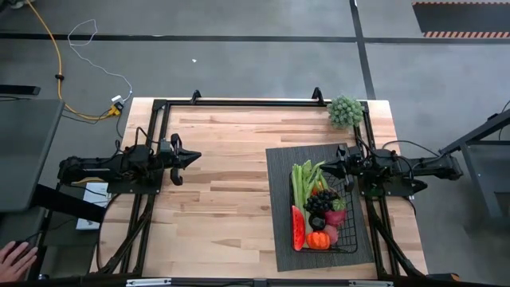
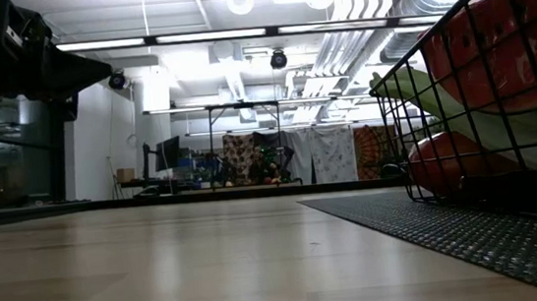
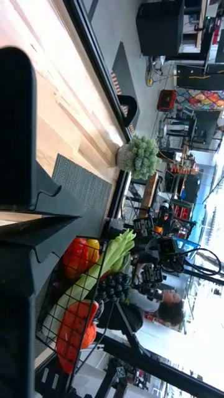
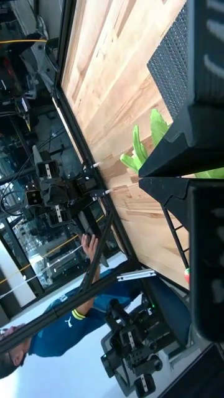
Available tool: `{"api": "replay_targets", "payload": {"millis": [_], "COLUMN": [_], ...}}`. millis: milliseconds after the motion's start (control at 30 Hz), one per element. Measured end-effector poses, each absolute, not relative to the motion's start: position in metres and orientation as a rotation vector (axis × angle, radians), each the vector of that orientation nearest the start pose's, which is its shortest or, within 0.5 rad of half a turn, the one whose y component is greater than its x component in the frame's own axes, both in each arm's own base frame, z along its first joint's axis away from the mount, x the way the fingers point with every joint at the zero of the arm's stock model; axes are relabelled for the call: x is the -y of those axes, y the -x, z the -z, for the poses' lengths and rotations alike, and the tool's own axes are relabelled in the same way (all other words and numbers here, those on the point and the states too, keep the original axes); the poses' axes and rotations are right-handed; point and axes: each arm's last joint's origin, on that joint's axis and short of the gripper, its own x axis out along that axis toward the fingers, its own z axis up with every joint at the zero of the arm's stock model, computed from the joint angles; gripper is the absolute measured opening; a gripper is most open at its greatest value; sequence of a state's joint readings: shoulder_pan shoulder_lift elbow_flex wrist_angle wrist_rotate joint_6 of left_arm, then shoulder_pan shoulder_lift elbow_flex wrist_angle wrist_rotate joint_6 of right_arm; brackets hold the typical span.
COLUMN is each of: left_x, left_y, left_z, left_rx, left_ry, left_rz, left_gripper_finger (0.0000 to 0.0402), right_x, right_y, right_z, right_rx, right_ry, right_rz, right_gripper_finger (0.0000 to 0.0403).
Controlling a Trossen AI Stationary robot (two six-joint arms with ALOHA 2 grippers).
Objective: Build produce basket
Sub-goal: Return to Home Position
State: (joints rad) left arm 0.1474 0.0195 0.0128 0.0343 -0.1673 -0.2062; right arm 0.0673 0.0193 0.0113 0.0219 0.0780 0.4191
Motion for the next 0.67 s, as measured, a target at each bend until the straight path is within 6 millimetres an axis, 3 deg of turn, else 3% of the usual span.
{"api": "replay_targets", "payload": {"millis": [667], "left_x": [-0.0191], "left_y": [-0.0959], "left_z": [-0.1697], "left_rx": [0.06], "left_ry": [0.205], "left_rz": [-0.311], "left_gripper_finger": [0.0003], "right_x": [-0.0043], "right_y": [-0.0981], "right_z": [-0.168], "right_rx": [0.016], "right_ry": [-0.42], "right_rz": [0.008], "right_gripper_finger": [0.0]}}
